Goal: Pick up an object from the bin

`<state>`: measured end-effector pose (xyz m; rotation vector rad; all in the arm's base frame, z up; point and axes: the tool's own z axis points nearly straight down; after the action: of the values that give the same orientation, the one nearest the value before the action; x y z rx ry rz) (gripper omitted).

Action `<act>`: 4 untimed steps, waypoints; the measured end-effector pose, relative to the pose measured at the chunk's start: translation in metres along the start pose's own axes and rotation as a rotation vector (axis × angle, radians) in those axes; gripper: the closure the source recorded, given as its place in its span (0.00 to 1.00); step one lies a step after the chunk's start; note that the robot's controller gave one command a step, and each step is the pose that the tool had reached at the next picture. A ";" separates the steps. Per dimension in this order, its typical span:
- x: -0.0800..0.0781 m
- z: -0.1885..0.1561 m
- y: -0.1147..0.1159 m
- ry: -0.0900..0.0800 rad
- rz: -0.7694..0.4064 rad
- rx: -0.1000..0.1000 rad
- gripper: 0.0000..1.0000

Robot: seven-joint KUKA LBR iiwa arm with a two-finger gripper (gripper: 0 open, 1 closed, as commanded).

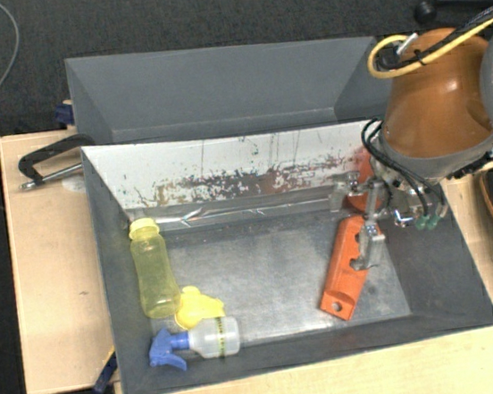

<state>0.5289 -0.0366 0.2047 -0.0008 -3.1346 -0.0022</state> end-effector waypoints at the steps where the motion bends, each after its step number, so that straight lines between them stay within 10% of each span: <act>1: -0.002 -0.005 0.000 -0.009 -0.001 0.001 0.00; 4: 0.011 0.117 -0.049 -0.012 -0.322 0.002 0.00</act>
Offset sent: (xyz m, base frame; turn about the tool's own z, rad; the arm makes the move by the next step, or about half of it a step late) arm -0.0023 -0.0340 -0.0827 -0.0338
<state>0.5169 -0.0859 0.0876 0.5039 -3.1061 -0.0004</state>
